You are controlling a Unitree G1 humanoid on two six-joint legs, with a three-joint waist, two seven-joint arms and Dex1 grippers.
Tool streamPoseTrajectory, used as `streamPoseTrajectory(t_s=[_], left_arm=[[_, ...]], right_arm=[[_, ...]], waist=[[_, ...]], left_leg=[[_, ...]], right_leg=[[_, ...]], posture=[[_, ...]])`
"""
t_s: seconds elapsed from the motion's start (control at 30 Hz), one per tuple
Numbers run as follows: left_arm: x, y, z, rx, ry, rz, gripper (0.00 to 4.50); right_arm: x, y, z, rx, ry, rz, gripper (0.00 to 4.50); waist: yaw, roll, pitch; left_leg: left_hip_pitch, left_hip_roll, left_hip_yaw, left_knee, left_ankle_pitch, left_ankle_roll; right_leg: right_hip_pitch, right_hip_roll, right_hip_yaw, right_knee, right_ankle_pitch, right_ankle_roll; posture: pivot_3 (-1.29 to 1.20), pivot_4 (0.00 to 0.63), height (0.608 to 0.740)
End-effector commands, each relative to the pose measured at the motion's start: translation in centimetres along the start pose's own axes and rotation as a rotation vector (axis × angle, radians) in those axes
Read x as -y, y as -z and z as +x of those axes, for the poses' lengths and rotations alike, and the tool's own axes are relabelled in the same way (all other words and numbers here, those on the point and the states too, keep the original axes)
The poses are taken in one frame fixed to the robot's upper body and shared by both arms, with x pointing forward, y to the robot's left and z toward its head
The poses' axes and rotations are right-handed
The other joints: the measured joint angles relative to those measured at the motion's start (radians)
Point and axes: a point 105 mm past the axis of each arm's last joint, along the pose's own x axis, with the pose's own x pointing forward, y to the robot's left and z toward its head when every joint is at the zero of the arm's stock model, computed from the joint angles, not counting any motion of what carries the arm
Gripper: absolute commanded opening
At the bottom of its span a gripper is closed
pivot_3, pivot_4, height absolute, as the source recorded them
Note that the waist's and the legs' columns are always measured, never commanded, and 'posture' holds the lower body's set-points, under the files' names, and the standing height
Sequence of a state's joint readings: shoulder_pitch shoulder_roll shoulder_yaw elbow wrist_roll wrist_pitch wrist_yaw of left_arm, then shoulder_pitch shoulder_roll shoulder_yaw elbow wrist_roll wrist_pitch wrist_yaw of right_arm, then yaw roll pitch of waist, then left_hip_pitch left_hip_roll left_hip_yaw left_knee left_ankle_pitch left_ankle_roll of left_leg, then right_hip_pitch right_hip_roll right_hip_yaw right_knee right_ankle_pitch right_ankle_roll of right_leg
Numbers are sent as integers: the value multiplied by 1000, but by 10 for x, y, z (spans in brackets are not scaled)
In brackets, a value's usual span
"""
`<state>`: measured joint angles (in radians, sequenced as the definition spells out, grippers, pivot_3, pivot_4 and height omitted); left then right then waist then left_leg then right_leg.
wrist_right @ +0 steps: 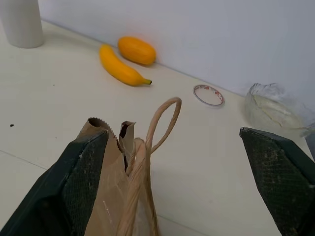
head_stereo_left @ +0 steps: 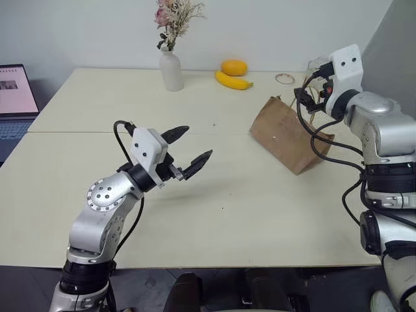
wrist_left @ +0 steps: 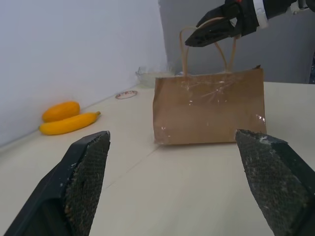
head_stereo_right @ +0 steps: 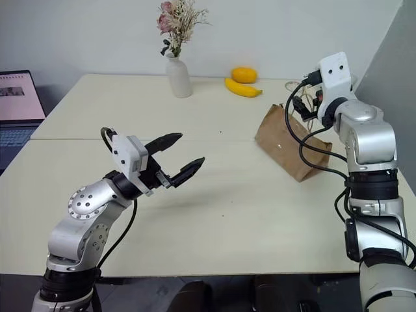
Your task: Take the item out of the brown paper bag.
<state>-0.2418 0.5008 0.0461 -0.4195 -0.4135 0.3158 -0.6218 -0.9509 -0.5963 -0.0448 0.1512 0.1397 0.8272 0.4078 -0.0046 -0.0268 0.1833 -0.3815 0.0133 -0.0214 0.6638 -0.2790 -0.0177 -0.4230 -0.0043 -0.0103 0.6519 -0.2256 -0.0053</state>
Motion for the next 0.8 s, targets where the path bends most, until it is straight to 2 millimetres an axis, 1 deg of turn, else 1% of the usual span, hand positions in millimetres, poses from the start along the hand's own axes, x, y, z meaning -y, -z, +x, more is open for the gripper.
streamPoseTrajectory(t_s=[0.03,0.13,0.2,0.27,0.47,0.63,0.73,0.8], left_arm=[[2,-10,-1,40,-2,38,4252],[3,-8,0,38,4,38,4252],[4,-8,0,38,11,39,4252],[3,-7,1,37,16,41,4252],[2,-7,5,42,31,47,4252],[3,-7,4,41,34,53,4252],[3,-6,3,38,33,59,4283],[3,-6,2,37,30,61,4283]], right_arm=[[1,-10,-17,31,-34,-8,4500],[6,-1,-25,14,-26,22,4500],[10,5,-27,6,-6,43,4500],[10,6,-26,5,-8,55,4500],[6,7,-17,3,-31,104,4500],[5,6,-7,4,-39,148,4500],[8,4,-1,11,-33,164,3883],[7,1,2,19,-43,169,3164]], waist=[[1,0,0],[2,0,0],[2,0,0],[2,0,0],[-1,0,0],[-1,0,0],[0,0,0],[0,0,0]], left_leg=[[0,0,-1,0,0,0],[-1,0,-2,0,0,0],[-1,0,-1,0,0,0],[0,0,-1,0,0,0],[0,0,0,0,0,0],[0,0,0,0,0,0],[0,0,0,0,0,0],[0,0,0,0,0,0]], right_leg=[[0,0,-1,-1,0,-1],[0,-1,0,-2,1,-1],[0,-1,0,-2,1,0],[1,-1,0,-2,1,0],[1,1,0,-2,1,1],[0,1,1,-2,1,0],[0,1,1,-3,1,0],[1,1,0,-3,1,0]], posture=[[0,150,740],[0,150,740],[0,150,740],[0,150,740],[0,150,740],[0,150,740],[0,150,740],[0,150,740]])
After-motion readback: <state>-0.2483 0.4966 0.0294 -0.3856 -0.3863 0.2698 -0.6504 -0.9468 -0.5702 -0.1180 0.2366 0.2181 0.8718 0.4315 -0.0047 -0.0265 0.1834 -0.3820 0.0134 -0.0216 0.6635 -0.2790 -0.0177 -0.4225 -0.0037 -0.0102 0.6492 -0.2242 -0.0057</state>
